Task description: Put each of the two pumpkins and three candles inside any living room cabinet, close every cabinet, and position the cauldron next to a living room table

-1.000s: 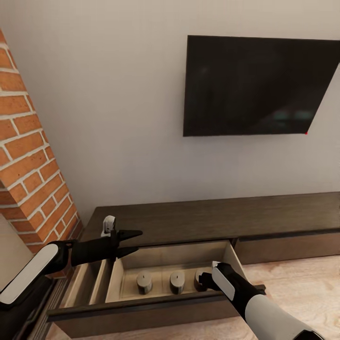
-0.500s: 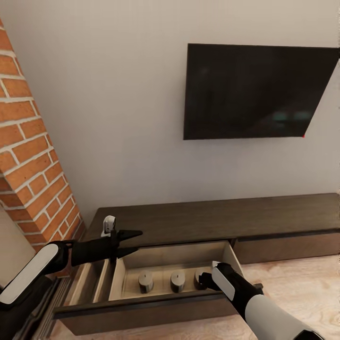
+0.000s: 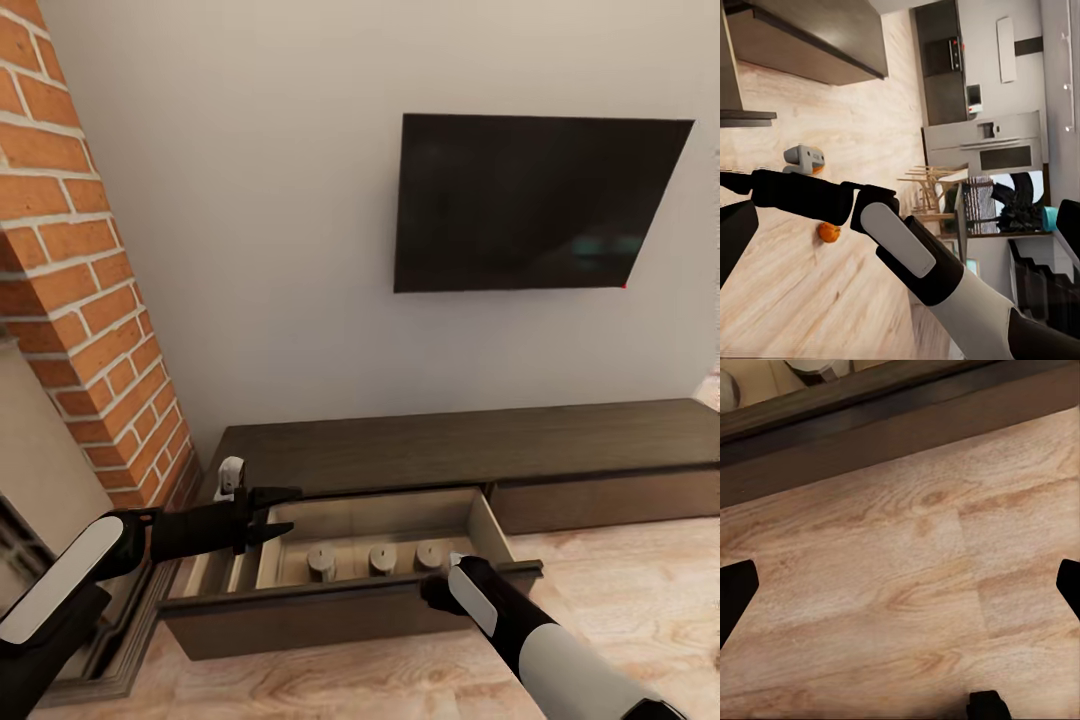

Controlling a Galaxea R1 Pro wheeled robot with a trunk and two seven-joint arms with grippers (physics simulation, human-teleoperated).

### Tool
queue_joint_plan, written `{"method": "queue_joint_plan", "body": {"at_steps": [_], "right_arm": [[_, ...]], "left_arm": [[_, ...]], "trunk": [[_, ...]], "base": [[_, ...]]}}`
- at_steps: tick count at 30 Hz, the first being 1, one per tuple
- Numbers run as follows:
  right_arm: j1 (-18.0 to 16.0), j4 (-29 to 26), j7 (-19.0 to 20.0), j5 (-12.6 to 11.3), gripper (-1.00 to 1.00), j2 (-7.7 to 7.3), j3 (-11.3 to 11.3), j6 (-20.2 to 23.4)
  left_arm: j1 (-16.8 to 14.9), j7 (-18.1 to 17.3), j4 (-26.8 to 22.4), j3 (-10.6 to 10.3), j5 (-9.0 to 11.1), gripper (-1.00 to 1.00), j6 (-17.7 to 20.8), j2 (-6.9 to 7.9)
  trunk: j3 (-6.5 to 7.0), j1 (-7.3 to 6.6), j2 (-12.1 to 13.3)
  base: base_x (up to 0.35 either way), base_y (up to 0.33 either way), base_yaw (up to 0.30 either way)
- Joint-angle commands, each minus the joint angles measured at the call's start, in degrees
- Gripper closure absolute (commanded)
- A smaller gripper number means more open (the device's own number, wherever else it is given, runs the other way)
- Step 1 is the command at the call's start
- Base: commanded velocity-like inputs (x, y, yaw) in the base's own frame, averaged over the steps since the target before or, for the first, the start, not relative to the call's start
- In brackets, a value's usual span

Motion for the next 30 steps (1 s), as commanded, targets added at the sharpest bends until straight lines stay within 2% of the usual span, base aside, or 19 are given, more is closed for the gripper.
{"method": "queue_joint_plan", "body": {"at_steps": [1, 16, 18, 22, 23, 24, 28, 30], "right_arm": [[-0.04, -0.09, -0.53, -0.61, -1.0, -0.03, 0.39, 0.09], [-0.04, -0.09, -0.5, -0.61, -1.0, -0.05, 0.39, 0.09], [-0.02, -0.09, -0.5, -0.61, -1.0, -0.06, 0.39, 0.09], [-0.02, -0.09, -0.5, -0.61, -1.0, -0.06, 0.36, 0.09], [-0.04, -0.09, -0.5, -0.61, -1.0, -0.06, 0.34, 0.09], [-0.02, -0.09, -0.5, -0.61, -1.0, -0.03, 0.32, 0.09], [-0.03, -0.09, -0.5, -0.61, -1.0, -0.02, 0.3, 0.11], [-0.02, -0.09, -0.5, -0.61, -1.0, -0.05, 0.3, 0.1]], "left_arm": [[-0.05, 0.53, -0.03, -0.06, 0.6, -1.0, 0.04, 0.04], [-0.05, 1.21, -0.03, -0.58, 0.2, -1.0, -0.15, -0.13], [-0.05, 3.6, -0.03, -0.48, -0.82, -1.0, -0.21, -0.15], [-0.05, 11.73, -0.03, -0.17, -2.84, -1.0, -0.39, -0.73], [-0.05, 13.74, -0.03, -0.11, -3.06, -1.0, -0.44, -1.08], [-0.05, 17.44, -0.03, 0.03, -3.29, -1.0, -0.5, -1.77], [-0.06, 22.47, -0.03, 0.04, -3.4, -1.0, -0.58, -2.42], [-0.1, 26.54, -0.03, 0.13, -3.52, -1.0, -0.61, -3.27]], "trunk": [[-0.06, -0.04, -0.03], [-0.06, -0.04, -0.03], [-0.06, -0.04, -0.03], [-0.06, -0.04, -0.03], [-0.06, -0.04, -0.03], [-0.06, -0.04, -0.03], [-0.06, -0.04, -0.03], [-0.06, -0.04, -0.03]], "base": [[-0.332, 0.019, 0.0], [-0.333, 0.002, 0.0], [-0.333, 0.0, 0.0], [-0.333, 0.0, 0.0], [-0.333, 0.0, 0.0], [-0.333, 0.0, 0.0], [-0.332, 0.0, 0.0], [-0.321, 0.0, 0.0]]}}
